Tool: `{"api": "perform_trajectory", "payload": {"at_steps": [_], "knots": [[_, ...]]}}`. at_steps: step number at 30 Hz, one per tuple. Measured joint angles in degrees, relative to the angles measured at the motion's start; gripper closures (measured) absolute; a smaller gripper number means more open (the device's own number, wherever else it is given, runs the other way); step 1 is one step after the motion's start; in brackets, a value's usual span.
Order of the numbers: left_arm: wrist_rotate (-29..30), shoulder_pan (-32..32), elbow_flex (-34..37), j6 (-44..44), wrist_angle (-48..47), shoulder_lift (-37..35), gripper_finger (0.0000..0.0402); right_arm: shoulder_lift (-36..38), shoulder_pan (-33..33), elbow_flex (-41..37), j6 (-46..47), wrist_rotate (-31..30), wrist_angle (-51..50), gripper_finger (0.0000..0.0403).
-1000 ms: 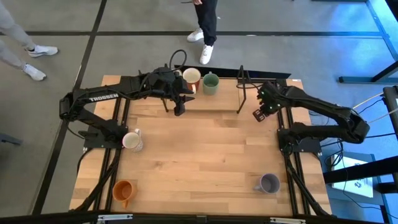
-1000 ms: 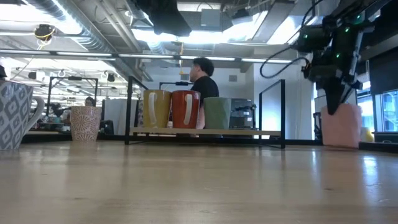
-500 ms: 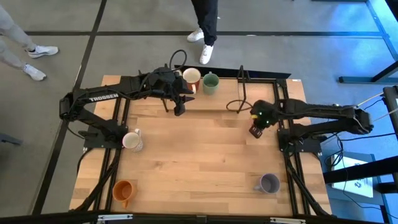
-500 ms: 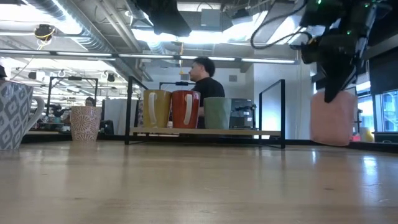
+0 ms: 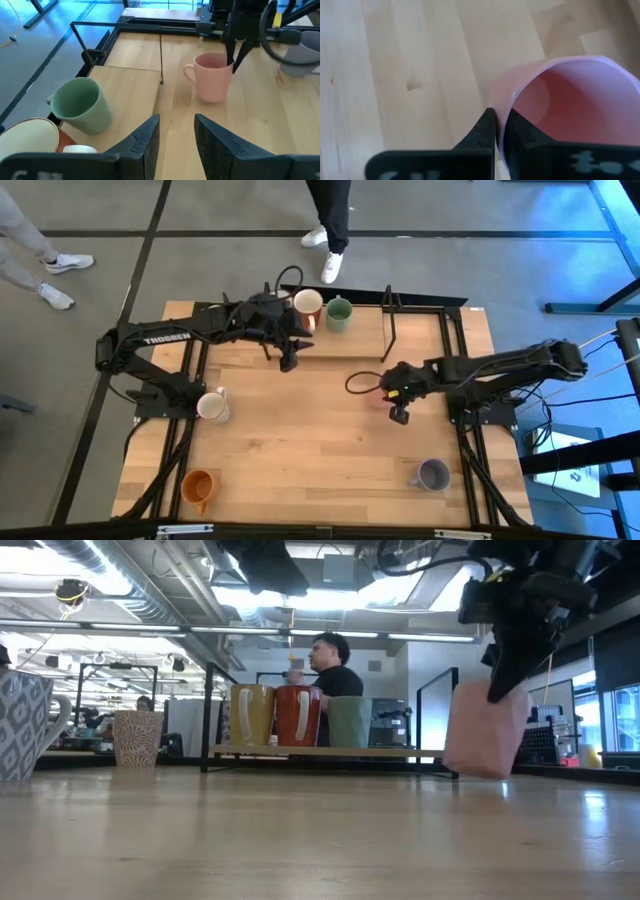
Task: Place coffee mugs
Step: Move the pink mug to the center of the table, then adjust the green mug
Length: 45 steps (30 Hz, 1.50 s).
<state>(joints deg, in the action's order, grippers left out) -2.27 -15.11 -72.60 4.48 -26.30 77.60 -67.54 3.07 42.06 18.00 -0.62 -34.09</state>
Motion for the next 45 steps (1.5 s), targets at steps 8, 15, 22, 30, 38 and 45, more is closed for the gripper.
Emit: {"api": "perform_trajectory", "payload": {"at_steps": [8,15,22,30,38,45], "knots": [[0.1,2.0,0.0,-1.4,0.4,0.1,0.0285,-7.2,0.0,3.9,-5.2,0.5,2.3,0.0398],[0.1,2.5,0.0,-6.2,0.8,0.1,0.0279,-12.5,-0.1,7.5,-8.4,0.6,2.6,0.0396],[0.0,2.7,-0.1,-8.8,1.0,1.8,0.0236,-13.4,-0.1,7.9,-7.9,0.6,3.0,0.0353],[0.6,5.5,-0.1,-11.7,4.6,7.3,0.0216,-11.7,-0.1,9.4,-7.7,1.6,-1.9,0.0249],[-0.9,7.8,-5.3,-15.8,8.8,17.2,0.0217,3.9,0.0,10.4,-6.1,0.9,-8.2,0.022],[2.1,7.8,-18.4,-17.9,2.0,27.8,0.0218,16.4,0.0,10.4,-4.8,-7.4,-9.7,0.0225]]}}
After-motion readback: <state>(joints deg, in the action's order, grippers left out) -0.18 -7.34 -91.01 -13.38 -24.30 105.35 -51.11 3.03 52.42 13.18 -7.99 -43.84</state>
